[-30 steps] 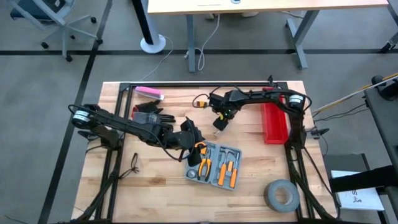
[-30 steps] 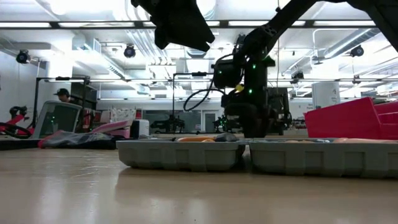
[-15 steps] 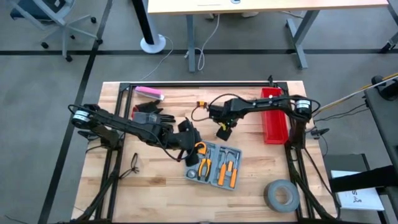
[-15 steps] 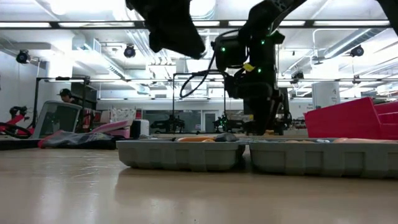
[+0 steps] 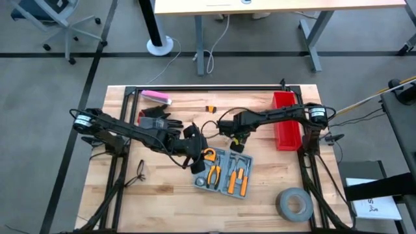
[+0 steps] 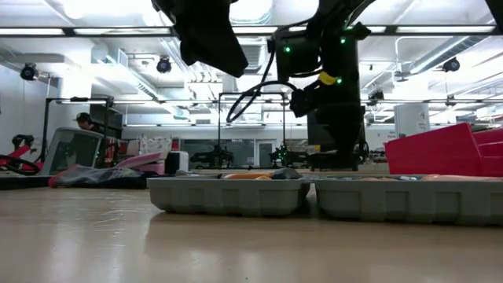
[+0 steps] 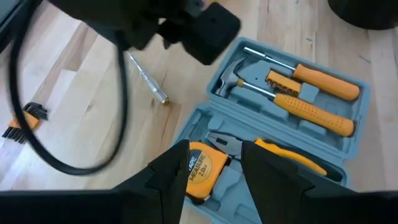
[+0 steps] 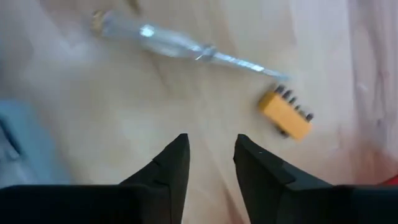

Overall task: Prefit tool cases
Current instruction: Put the screwdriver bit set into the pre-fit tool case

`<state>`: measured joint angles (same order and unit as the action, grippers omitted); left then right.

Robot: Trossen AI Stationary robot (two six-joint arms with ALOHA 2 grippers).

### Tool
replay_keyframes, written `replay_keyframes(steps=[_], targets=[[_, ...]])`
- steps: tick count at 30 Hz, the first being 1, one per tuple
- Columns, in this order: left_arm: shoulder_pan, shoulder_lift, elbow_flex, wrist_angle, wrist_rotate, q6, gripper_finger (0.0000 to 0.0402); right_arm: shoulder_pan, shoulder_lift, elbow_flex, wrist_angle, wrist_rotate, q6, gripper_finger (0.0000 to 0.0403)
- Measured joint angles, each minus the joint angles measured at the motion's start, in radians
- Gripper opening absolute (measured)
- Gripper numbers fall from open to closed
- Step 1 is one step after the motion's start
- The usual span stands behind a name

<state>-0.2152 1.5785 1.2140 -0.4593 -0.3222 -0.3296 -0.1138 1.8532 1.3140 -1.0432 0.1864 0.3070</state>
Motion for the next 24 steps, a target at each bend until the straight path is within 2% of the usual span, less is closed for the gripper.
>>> replay_keyframes(steps=[5, 15, 24], targets=[[-0.009, -0.005, 0.0, -0.001, 0.0, -0.003, 0.0153, -0.061, -0.003, 0.0, 0.003, -0.004, -0.101, 0.0114], [-0.025, -0.005, 0.0, -0.021, 0.0, -0.031, 0.0153, -0.214, -0.006, -0.006, 0.004, -0.089, -0.368, 0.0197], [-0.04, -0.005, 0.0, -0.02, 0.0, -0.06, 0.0153, -0.25, 0.0, -0.039, 0.012, -0.09, -0.544, 0.0255]])
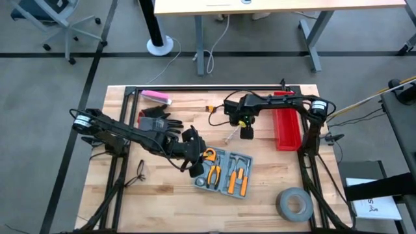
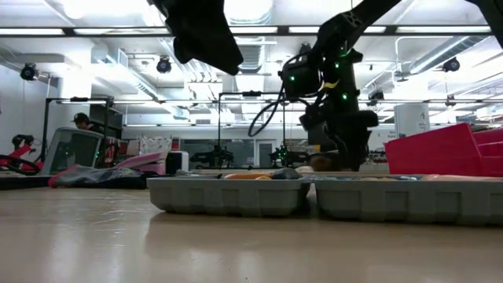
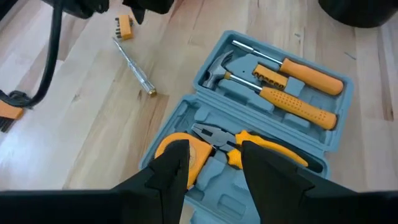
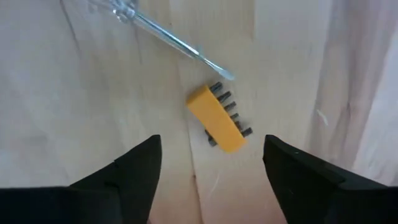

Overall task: Prefit tool cases
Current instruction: Put the screwdriver bit set into the pre-fit tool case

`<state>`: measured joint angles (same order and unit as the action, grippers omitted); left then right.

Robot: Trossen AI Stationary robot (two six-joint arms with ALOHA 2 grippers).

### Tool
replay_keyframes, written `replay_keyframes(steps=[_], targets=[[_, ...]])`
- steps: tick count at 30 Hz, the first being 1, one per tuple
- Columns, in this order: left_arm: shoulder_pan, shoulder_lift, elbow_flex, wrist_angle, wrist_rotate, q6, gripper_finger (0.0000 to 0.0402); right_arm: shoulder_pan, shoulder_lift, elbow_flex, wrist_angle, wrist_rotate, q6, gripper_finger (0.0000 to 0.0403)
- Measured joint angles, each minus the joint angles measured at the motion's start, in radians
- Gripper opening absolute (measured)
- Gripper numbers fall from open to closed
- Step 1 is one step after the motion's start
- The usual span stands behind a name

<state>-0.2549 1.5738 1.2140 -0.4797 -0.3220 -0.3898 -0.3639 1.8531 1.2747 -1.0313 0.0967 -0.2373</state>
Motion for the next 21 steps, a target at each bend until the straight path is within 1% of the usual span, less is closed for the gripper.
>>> replay_keyframes(steps=[4, 8, 15, 21], targets=[[-0.002, 0.0, 0.0, 0.0, 0.0, -0.012, 0.0153, -0.011, 0.012, -0.042, 0.061, 0.0, -0.052, 0.0272], [-0.001, 0.0, 0.0, 0.002, -0.001, -0.02, 0.0153, -0.024, 0.012, -0.076, 0.129, 0.0, -0.077, 0.0279], [0.0, 0.0, 0.0, 0.008, -0.001, -0.024, 0.0153, -0.042, 0.01, -0.135, 0.203, -0.01, -0.13, 0.0266], [0.0, 0.0, 0.0, 0.008, -0.002, -0.031, 0.0153, -0.042, 0.007, -0.154, 0.239, -0.014, -0.234, 0.0254]])
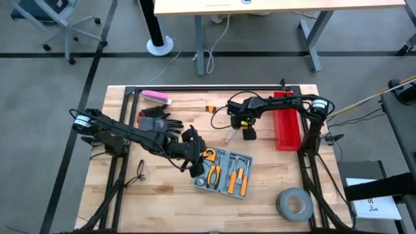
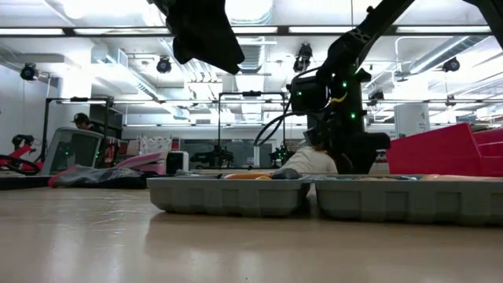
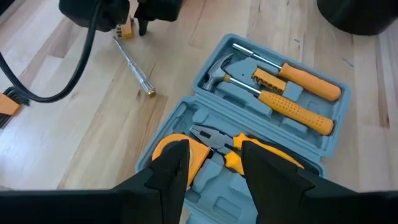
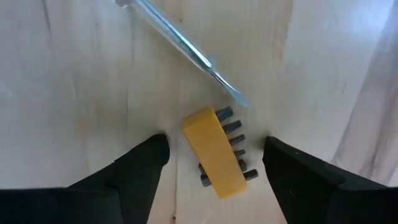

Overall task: Prefit tool cases
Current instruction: Put the screwdriver bit set into the pre-fit tool case

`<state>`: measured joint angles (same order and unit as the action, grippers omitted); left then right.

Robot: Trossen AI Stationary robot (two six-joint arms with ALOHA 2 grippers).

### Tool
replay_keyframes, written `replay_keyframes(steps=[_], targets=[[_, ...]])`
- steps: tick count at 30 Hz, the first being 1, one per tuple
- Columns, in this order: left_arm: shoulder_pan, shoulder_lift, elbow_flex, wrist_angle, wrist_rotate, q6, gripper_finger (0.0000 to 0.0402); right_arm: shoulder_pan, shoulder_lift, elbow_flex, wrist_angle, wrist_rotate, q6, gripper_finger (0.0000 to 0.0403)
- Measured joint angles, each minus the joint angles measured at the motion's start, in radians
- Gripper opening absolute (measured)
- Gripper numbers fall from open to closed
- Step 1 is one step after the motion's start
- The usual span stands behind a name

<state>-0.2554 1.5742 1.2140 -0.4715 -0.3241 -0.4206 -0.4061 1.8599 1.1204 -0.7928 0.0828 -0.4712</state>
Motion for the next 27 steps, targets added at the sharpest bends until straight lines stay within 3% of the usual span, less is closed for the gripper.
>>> replay_keyframes(steps=[8, 22, 27], targets=[[0.0, 0.0, 0.0, -0.001, 0.001, -0.029, 0.0153, -0.001, 0.002, -0.001, 0.007, -0.01, -0.091, 0.0214], [0.0, 0.0, 0.0, -0.001, 0.001, -0.042, 0.0153, 0.033, -0.001, -0.007, -0.018, 0.011, -0.073, 0.0067], [0.0, 0.001, 0.0, -0.001, 0.001, -0.042, 0.0153, 0.062, -0.005, 0.004, -0.038, 0.026, -0.035, 0.0059]])
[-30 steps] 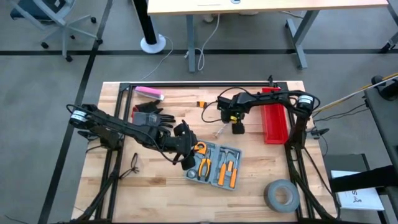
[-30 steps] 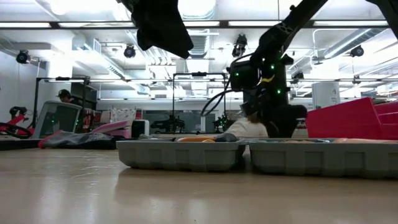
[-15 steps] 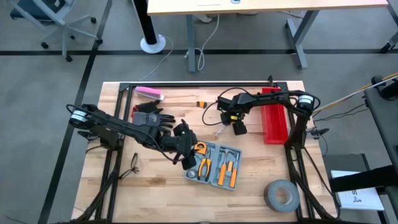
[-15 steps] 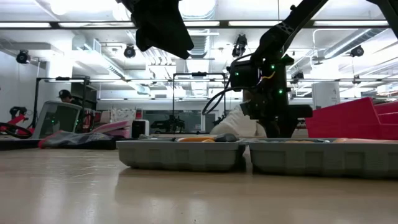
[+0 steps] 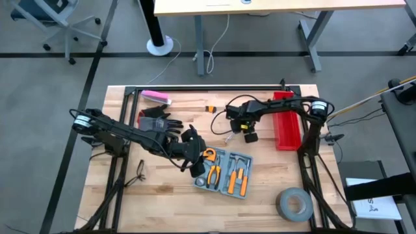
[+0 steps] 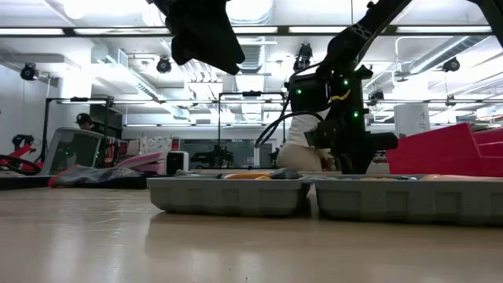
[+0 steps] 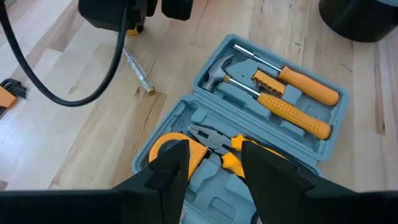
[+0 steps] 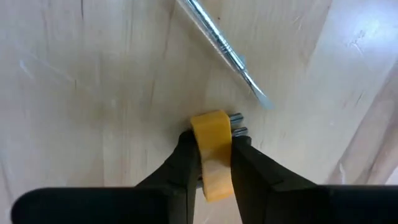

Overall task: Prefit tool cases
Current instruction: Put the screwdriver bit set into the pre-fit tool case

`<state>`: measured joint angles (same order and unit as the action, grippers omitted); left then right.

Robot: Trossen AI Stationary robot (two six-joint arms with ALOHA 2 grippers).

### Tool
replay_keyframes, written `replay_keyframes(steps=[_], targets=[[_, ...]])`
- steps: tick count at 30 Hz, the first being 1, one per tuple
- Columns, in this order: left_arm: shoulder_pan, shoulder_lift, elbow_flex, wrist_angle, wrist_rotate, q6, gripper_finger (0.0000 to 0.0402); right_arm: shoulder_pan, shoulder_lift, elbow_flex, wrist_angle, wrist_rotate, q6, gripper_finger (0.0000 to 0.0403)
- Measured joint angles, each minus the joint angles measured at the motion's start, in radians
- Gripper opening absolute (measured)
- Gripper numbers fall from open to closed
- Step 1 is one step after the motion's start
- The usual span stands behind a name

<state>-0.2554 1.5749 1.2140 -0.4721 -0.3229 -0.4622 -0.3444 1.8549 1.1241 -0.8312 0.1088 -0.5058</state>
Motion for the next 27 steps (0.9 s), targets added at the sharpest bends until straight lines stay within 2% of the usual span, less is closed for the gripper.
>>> replay_keyframes(steps=[14, 21, 27], targets=[[-0.003, 0.0, 0.0, -0.001, 0.0, 0.007, 0.0153, 0.138, -0.097, -0.001, -0.118, -0.039, 0.123, 0.0054], [-0.003, 0.0, 0.0, 0.0, 0.0, 0.008, 0.0153, 0.271, -0.172, 0.0, -0.129, -0.092, 0.233, 0.0051], [-0.003, 0.0, 0.0, 0.011, 0.0, 0.02, 0.0153, 0.422, -0.19, 0.026, -0.124, -0.09, 0.289, 0.0059]])
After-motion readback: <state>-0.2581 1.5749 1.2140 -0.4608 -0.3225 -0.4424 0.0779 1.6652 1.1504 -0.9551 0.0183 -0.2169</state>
